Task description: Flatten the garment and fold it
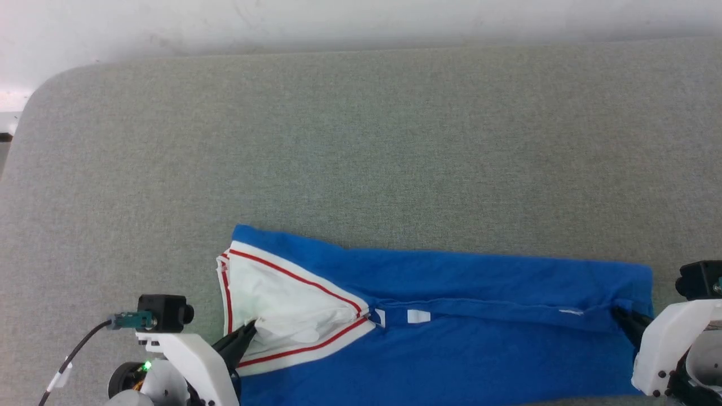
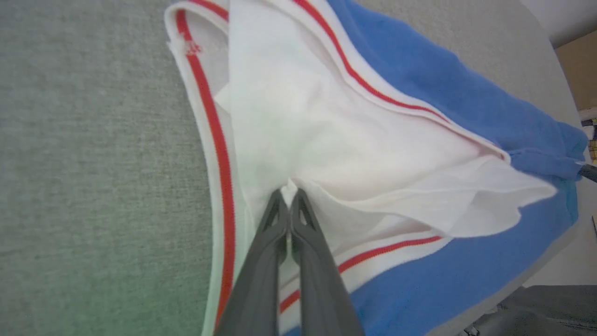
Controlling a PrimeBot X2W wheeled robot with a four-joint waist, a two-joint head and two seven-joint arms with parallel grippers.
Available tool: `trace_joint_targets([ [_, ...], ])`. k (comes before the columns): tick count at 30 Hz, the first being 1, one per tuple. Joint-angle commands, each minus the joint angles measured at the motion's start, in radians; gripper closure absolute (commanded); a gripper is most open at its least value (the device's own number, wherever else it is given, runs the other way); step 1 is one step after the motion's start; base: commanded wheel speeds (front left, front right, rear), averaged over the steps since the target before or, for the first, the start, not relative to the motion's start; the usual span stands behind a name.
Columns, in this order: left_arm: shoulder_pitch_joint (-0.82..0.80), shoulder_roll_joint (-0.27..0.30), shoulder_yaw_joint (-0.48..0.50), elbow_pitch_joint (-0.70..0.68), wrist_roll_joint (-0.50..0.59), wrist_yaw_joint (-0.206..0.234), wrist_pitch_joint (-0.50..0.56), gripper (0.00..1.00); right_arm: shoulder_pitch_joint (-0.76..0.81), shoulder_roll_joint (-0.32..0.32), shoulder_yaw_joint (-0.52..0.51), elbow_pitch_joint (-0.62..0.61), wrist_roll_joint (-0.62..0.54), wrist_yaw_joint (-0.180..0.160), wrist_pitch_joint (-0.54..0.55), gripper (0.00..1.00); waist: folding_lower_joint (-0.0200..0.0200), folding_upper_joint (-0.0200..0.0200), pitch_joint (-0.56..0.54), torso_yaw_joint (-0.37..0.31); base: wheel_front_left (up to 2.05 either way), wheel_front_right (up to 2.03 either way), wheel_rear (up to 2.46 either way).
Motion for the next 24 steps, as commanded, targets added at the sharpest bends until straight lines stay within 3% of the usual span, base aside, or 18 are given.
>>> trace_joint_targets([
  [1,-0.005,-0.006,0.004,0.010,-0.010,-0.002,-0.008,0.55,-0.008,0.003,-0.001,0.001,0.012,-0.001,-0.008,0.00,0.0000,0.0000,-0.004,0.002,0.00,0.00,0.00],
  [3,0.004,-0.007,0.023,-0.004,-0.015,0.001,-0.038,0.00,-0.002,-0.001,-0.003,-0.015,0.029,-0.001,-0.012,0.00,0.0000,0.0000,-0.010,0.001,0.00,0.00,0.00],
  [6,0.029,-0.004,0.073,-0.051,-0.009,0.031,-0.116,0.00,0.015,0.001,-0.031,-0.069,0.061,-0.001,-0.016,0.00,0.0000,0.0000,-0.019,0.002,0.00,0.00,0.00],
  [10,0.074,-0.004,0.155,-0.147,0.043,0.112,-0.267,0.00,0.059,0.028,-0.099,-0.166,0.088,-0.001,-0.039,0.00,0.0000,0.0000,-0.029,0.011,0.00,0.00,0.00],
  [13,0.110,-0.005,0.213,-0.218,0.134,0.192,-0.406,0.00,0.097,0.053,-0.149,-0.215,0.066,-0.001,-0.063,0.00,0.0000,0.0000,-0.035,0.017,0.00,0.00,0.00],
  [16,0.140,-0.017,0.266,-0.285,0.270,0.263,-0.458,0.00,0.131,0.079,-0.189,-0.222,0.033,-0.001,-0.074,0.00,0.0000,0.0000,-0.040,0.024,0.00,0.00,0.00],
  [19,0.167,-0.037,0.286,-0.341,0.430,0.294,-0.464,0.00,0.160,0.083,-0.192,-0.202,0.000,-0.001,-0.069,0.00,0.0000,0.0000,-0.041,0.033,0.00,0.00,0.00],
  [24,0.213,-0.093,0.280,-0.346,0.553,0.270,-0.465,0.00,0.161,0.084,-0.184,-0.126,-0.034,-0.001,-0.081,0.00,0.0000,0.0000,-0.031,0.047,0.00,0.00,0.00],
])
